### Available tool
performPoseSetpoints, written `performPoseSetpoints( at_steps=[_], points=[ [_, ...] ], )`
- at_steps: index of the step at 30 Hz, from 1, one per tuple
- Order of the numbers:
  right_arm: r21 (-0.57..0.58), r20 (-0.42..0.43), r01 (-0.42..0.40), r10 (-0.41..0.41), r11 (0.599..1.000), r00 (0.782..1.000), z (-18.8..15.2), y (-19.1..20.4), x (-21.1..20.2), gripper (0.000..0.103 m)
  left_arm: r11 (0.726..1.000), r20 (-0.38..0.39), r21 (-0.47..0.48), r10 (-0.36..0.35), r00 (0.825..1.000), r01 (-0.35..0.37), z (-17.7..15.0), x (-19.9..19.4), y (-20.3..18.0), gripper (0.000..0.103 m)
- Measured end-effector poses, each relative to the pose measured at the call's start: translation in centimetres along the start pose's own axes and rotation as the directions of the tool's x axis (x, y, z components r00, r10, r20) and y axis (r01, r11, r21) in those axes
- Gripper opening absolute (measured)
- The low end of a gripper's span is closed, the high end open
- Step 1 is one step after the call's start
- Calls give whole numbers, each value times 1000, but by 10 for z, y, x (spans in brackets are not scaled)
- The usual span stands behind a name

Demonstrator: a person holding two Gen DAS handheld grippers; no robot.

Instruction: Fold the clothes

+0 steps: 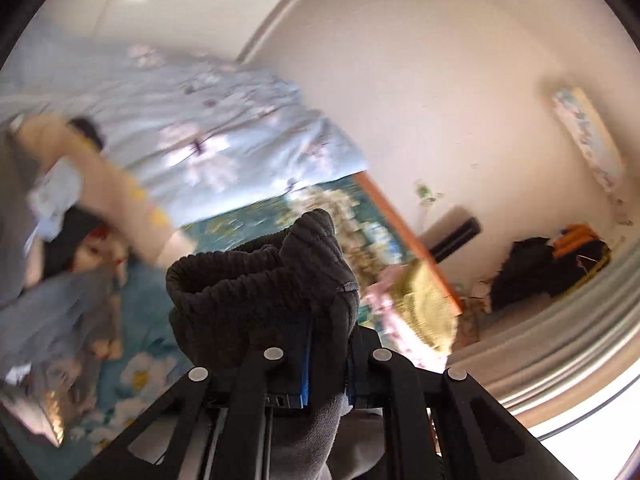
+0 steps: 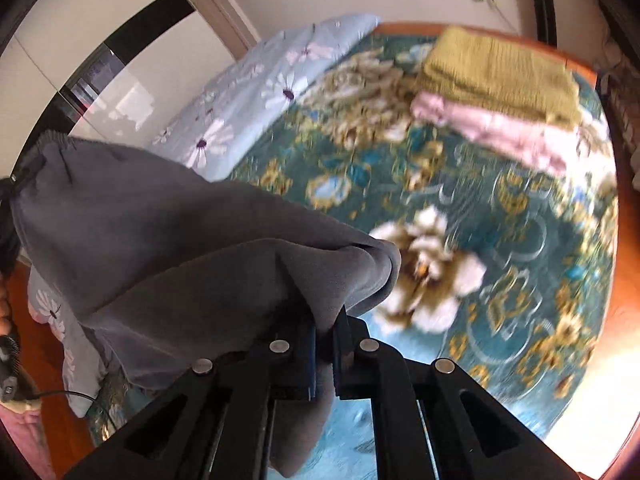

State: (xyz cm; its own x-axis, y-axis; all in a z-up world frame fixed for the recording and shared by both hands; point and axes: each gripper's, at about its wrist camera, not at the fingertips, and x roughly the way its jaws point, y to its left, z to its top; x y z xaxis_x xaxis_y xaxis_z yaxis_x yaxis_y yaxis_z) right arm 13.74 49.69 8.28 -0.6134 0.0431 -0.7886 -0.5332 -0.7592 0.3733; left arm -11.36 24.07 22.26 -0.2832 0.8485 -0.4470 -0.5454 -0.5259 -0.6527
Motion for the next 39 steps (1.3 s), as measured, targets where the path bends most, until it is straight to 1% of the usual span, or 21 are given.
performPoseSetpoints(
  at_steps=[2,3,5,6,8,9,12,15,17,18,19,20,22,25,27,31,32,34,35,37,39],
  points=[
    [-15,96,34,-32,999,995,32,-1,-32,6,990,55,83,-122,991,117,31,-11,-53,12],
    [-18,143,48,-45,999,989,48,-2,-49,6,978,79,128,-178,981,167,43,-21,-77,12],
    [-25,231,66,-58,998,971,72,-3,-82,6,940,119,222,-290,950,259,68,-42,-126,12],
    [-29,271,74,-64,997,960,80,-3,-99,6,917,136,275,-334,933,289,75,-54,-143,13],
    [-39,334,81,-64,996,940,91,-2,-121,6,880,171,372,-376,911,294,82,-78,-165,13],
    [-41,356,82,-62,996,932,94,-2,-129,6,879,184,386,-371,910,280,78,-84,-160,13],
    [-57,367,114,-85,992,926,84,-2,-127,6,881,221,411,-347,911,235,62,-99,-139,13],
    [-119,303,188,-145,975,942,54,-3,-93,6,934,207,340,-189,960,111,21,-91,-74,13],
    [-143,219,188,-154,972,963,25,-9,-62,7,962,155,271,-64,986,20,-16,-81,-19,13],
    [-143,171,176,-151,974,974,7,-13,-45,7,973,116,227,1,993,-27,-36,-77,9,13],
    [-136,119,163,-147,977,982,-10,-18,-28,7,980,74,186,63,995,-76,-56,-73,37,13],
    [-125,64,150,-142,981,988,-28,-22,-10,7,981,27,145,123,992,-126,-80,-72,61,13],
    [-103,-43,127,-132,987,990,-65,-27,21,7,974,-56,61,219,974,-216,-123,-71,102,13],
    [-93,-155,125,-138,988,978,-113,-34,53,7,943,-181,-30,320,930,-330,-184,-76,149,13],
    [-77,-194,108,-121,991,974,-135,-40,61,7,918,-243,-61,366,898,-391,-223,-87,174,14],
    [-37,-229,73,-80,997,970,-156,-49,60,8,864,-399,-177,375,837,-472,-297,-100,211,16],
    [-33,-234,70,-76,997,969,-158,-51,58,8,852,-421,-205,368,829,-482,-311,-105,216,16],
    [-23,-245,63,-67,998,967,-163,-55,53,8,829,-445,-268,345,826,-490,-328,-107,223,17],
    [-16,-251,60,-62,998,966,-166,-56,52,8,820,-455,-289,336,825,-493,-332,-108,225,21],
    [3,-263,50,-47,999,964,-172,-60,53,11,812,-473,-317,313,824,-490,-331,-111,224,23],
    [23,-271,35,-27,999,962,-175,-65,46,14,805,-494,-335,292,819,-489,-327,-119,222,29]
  ],
)
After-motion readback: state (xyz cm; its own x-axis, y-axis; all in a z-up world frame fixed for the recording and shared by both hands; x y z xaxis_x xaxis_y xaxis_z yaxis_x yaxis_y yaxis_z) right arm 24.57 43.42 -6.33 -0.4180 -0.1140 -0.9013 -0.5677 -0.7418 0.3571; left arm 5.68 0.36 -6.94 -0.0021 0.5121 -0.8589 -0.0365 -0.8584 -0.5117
